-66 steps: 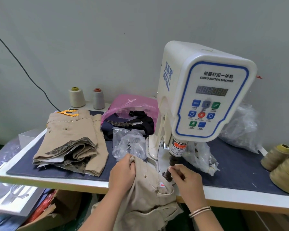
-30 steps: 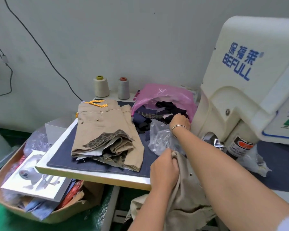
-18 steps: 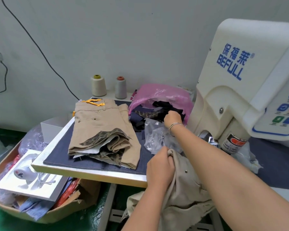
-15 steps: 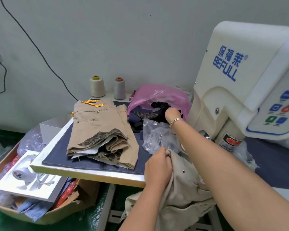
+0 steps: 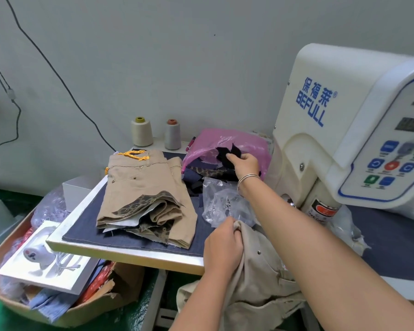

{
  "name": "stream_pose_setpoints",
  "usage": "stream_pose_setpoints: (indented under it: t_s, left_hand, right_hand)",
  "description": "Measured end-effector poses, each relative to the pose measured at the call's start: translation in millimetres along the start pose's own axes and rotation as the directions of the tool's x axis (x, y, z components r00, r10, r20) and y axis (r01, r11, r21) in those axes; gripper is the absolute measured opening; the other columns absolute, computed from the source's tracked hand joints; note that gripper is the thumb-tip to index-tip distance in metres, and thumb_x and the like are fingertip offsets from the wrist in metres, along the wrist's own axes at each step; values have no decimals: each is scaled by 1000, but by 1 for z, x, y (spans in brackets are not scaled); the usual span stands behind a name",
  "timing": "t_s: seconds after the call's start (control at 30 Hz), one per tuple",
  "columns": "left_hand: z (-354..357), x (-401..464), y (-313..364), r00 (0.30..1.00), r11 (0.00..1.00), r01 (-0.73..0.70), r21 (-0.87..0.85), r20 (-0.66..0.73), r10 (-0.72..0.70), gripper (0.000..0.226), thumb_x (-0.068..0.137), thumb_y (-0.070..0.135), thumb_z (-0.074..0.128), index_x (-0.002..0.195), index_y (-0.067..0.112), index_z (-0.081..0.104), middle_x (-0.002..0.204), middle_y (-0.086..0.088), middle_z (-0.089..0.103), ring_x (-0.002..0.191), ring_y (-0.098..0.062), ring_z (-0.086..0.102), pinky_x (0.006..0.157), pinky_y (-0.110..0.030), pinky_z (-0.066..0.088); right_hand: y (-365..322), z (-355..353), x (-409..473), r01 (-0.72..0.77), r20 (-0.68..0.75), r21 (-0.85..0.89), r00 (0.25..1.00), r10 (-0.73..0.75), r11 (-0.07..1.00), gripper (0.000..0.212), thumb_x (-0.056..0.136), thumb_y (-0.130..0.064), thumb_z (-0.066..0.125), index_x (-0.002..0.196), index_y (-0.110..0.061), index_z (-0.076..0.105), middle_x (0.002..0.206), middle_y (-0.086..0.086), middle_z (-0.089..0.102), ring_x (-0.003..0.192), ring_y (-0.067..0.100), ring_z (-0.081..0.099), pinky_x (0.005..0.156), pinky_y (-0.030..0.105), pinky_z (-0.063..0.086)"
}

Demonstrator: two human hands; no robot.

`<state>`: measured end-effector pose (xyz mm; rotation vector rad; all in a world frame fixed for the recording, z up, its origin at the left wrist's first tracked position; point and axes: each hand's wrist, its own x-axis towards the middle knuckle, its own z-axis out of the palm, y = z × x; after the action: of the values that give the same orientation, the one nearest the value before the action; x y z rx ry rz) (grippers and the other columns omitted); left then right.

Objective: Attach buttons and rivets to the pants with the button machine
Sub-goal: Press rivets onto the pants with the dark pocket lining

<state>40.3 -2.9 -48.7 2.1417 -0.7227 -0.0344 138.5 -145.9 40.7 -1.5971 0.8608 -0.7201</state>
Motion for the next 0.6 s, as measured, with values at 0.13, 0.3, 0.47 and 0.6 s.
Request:
stream_pose_setpoints:
  t_s: [0.13, 0.3, 0.47, 0.6]
  left_hand:
    - [0, 1, -1, 999, 999, 30, -11, 11, -30, 15, 94, 22, 39, 79, 21, 42, 65, 5, 49, 63, -19, 49, 55, -33, 31]
    - [0, 1, -1, 1000, 1000, 3, -2, 1, -3, 17, 94, 22, 38, 77, 23, 39, 64, 7, 45, 62, -18, 48, 56, -32, 29]
    - [2, 1, -2, 1000, 1000, 22, -9, 1, -22, 14, 94, 22, 39, 81, 25, 42, 68, 8, 50, 66, -19, 51, 57, -32, 31]
    - [1, 2, -3, 1000, 1000, 26, -11, 16, -26, 11, 93, 21, 38, 86, 27, 45, 74, 7, 55, 72, -22, 57, 59, -32, 36]
  right_hand:
    - [9, 6, -7, -58, 57, -100, 996, 64, 993, 36, 92, -35, 55, 69, -7, 60, 63, 17, 47, 63, 21, 42, 58, 28, 34]
    - [-28, 1, -10, -110, -75, 459, 984, 162, 881, 30, 96, -32, 51, 76, -12, 60, 77, 0, 57, 83, 17, 49, 65, 22, 40]
    - [-60, -1, -38, -284, 235, 783, 959, 159, 554, 30, 99, -30, 47, 118, -9, 58, 101, 11, 66, 88, 26, 64, 75, 39, 54]
    - [-56, -9, -75, -449, 416, 790, 893, 173, 418, 31, 99, -34, 46, 109, -9, 61, 89, 11, 69, 78, 24, 67, 63, 34, 57]
